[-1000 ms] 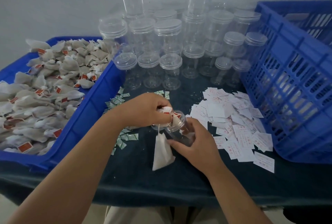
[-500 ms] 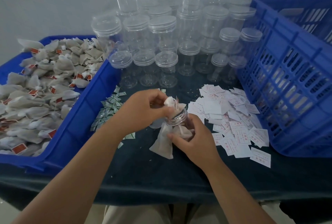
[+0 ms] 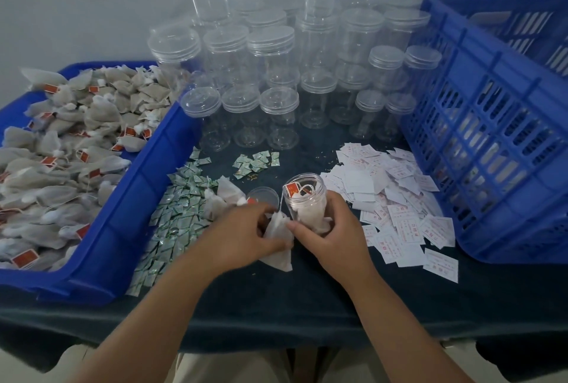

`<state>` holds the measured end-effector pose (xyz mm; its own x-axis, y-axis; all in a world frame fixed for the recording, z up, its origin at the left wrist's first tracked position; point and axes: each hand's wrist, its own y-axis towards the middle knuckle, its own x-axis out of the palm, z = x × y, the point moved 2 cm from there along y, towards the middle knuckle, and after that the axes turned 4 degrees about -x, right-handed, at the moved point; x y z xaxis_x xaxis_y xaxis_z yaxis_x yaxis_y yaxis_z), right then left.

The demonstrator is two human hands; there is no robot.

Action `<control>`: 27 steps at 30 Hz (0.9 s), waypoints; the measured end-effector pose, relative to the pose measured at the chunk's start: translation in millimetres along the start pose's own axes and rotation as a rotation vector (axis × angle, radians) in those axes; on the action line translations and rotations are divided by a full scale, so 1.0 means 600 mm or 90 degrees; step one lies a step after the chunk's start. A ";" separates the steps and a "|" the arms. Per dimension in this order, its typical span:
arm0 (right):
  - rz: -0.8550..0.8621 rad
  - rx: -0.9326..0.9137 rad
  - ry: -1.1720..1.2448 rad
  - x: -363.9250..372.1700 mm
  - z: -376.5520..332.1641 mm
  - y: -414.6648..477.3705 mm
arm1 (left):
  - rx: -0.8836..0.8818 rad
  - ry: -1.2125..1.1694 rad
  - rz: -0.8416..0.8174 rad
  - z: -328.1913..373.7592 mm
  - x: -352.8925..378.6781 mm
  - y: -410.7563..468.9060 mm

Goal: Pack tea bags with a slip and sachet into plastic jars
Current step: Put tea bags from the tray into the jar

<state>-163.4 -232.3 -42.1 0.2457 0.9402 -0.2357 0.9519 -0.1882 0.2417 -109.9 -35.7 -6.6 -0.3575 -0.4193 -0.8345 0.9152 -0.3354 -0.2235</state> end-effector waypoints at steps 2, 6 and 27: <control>0.008 0.001 -0.004 0.000 0.002 0.001 | 0.017 0.006 0.021 -0.002 0.024 -0.003; 0.044 0.010 0.020 -0.003 0.005 0.002 | 0.021 -0.076 0.164 -0.001 0.009 -0.006; -0.013 -0.028 -0.048 0.000 0.000 -0.002 | 0.124 -0.091 0.183 0.095 -0.073 -0.027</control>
<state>-164.6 -231.9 -42.5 0.2411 0.9196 -0.3102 0.9483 -0.1552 0.2768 -119.6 -60.2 62.0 -0.1269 -0.6287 -0.7672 0.9341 -0.3359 0.1207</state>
